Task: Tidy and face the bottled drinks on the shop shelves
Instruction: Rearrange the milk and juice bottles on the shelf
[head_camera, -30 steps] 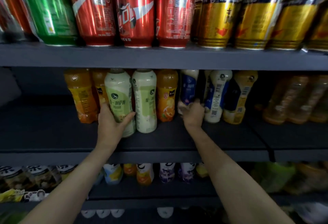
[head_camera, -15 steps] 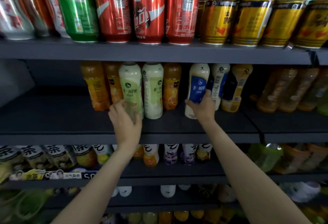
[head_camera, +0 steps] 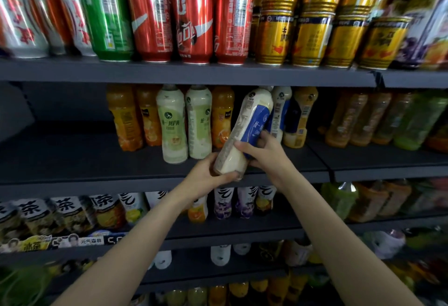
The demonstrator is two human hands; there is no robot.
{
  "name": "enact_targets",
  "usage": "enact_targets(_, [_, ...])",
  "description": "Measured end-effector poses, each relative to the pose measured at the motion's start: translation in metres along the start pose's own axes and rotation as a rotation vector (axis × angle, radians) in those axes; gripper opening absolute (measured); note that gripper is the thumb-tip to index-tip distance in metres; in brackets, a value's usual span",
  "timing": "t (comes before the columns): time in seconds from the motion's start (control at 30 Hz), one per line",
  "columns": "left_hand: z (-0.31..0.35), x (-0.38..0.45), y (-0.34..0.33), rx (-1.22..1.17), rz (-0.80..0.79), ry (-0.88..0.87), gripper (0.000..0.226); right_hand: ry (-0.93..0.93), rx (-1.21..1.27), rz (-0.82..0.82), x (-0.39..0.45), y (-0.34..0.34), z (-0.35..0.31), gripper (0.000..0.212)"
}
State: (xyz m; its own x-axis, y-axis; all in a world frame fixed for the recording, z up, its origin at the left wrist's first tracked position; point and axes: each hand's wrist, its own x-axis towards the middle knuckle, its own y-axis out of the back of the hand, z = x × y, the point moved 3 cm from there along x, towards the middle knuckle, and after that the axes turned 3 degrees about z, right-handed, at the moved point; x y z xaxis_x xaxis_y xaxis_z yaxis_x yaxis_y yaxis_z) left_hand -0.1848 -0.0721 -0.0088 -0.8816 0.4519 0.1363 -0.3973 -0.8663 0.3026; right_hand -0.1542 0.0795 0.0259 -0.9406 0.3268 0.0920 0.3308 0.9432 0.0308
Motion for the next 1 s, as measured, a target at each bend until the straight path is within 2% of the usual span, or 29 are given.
enact_targets(0.07, [0.001,-0.01,0.004,0.076,0.11,-0.052,0.059,-0.003,0.009,0.076,-0.005,0.003,-0.003,0.042])
enact_targets(0.17, [0.001,-0.023,0.011,0.353,0.24,-0.186,0.068,-0.123,0.121,0.141,-0.015,-0.002,0.001,0.025])
enact_targets(0.27, [0.008,-0.032,0.019,0.428,0.234,-0.264,0.068,-0.162,0.223,0.194,-0.021,-0.008,0.002,0.026])
enact_targets(0.33, [0.012,-0.033,0.026,0.271,0.146,-0.158,0.059,-0.123,0.258,0.163,-0.025,-0.008,-0.006,0.025])
enact_targets(0.43, [0.016,-0.036,0.034,-0.315,-0.077,0.172,0.049,-0.025,0.266,0.037,-0.03,-0.007,-0.023,0.023])
enact_targets(0.47, [0.018,-0.039,0.035,-0.447,-0.147,0.241,0.049,-0.007,0.273,0.0,-0.031,-0.007,-0.026,0.021])
enact_targets(0.5, [0.021,-0.041,0.035,-0.516,-0.202,0.257,0.048,0.001,0.289,-0.026,-0.032,-0.007,-0.027,0.021])
enact_targets(0.57, [0.026,-0.044,0.034,-0.527,-0.216,0.224,0.046,0.007,0.315,-0.055,-0.034,-0.007,-0.028,0.022])
enact_targets(0.63, [0.031,-0.045,0.034,-0.304,-0.094,0.122,0.048,0.0,0.27,-0.059,-0.036,-0.009,-0.027,0.021])
enact_targets(0.7, [0.032,-0.041,0.039,0.152,0.125,-0.096,0.058,-0.068,0.25,-0.028,-0.038,-0.013,-0.023,0.019])
enact_targets(0.77, [0.031,-0.039,0.039,0.44,0.237,-0.319,0.065,-0.181,0.335,0.037,-0.04,-0.017,-0.014,0.025])
enact_targets(0.87, [0.029,-0.037,0.036,0.569,0.261,-0.489,0.07,-0.231,0.435,0.119,-0.039,-0.021,-0.009,0.04])
enact_targets(1.0, [0.024,-0.031,0.035,0.577,0.203,-0.478,0.072,-0.172,0.383,0.168,-0.032,-0.013,-0.007,0.046])
